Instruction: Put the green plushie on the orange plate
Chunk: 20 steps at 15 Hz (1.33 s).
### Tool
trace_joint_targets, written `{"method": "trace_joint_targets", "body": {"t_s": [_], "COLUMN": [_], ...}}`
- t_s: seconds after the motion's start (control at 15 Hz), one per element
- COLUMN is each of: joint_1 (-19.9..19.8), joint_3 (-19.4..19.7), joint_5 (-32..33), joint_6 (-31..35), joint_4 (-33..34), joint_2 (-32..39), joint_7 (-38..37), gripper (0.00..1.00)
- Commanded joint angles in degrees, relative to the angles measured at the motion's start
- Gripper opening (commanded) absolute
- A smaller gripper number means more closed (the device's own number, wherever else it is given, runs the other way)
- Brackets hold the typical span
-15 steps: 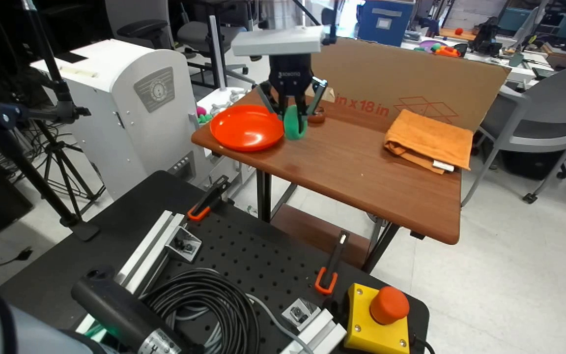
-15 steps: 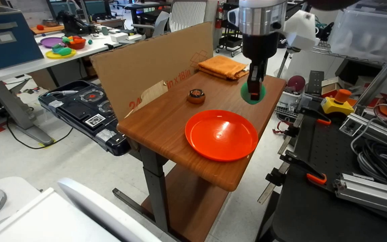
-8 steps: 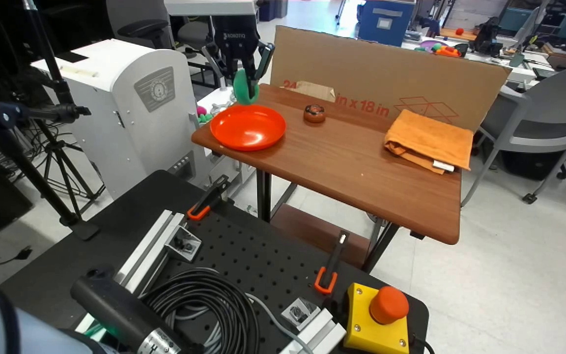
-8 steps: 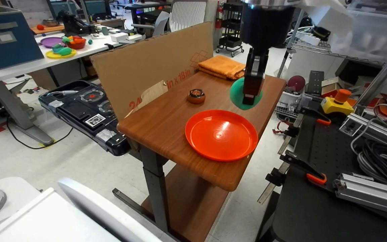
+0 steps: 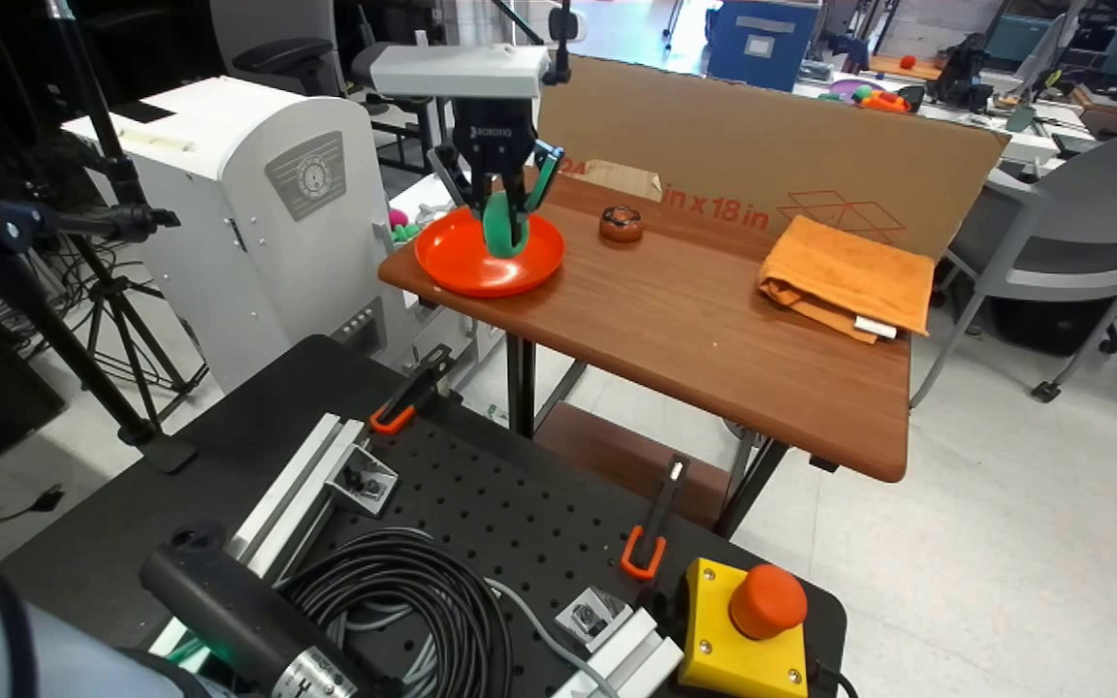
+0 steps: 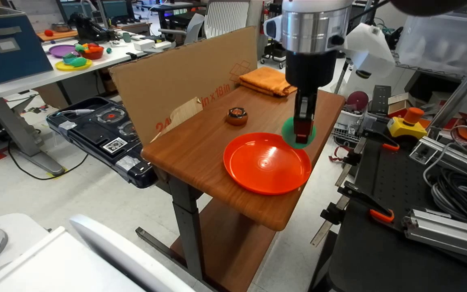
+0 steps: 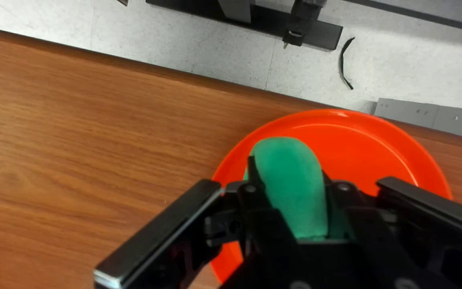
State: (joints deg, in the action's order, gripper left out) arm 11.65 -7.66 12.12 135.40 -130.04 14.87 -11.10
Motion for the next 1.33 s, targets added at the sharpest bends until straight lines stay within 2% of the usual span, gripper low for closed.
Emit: {"method": "trace_joint_targets", "body": {"t_s": [0.0,0.4,0.47,0.53,0.67,1.0,1.27], "joint_1": [-0.2,0.5,0.4,0.3,0.3,0.6,-0.4], "joint_3": [1.0,1.8,1.7,1.6,1.6,1.6,1.0], "joint_5": [1.0,4.2,4.3,4.2,4.1,5.4,2.8], "joint_6": [1.5,1.2,1.2,0.9,0.6,-0.5,0.3], "joint_4": [2.1,4.4,4.7,4.8,5.0,2.4,-0.9], "joint_2": [4.5,8.0,8.1,8.1,8.1,5.5,2.2], "joint_7": [2.7,4.5,5.0,5.4,5.8,6.3,5.8], "gripper": [0.07,0.07,0.25,0.52,0.59,0.97,1.0]}}
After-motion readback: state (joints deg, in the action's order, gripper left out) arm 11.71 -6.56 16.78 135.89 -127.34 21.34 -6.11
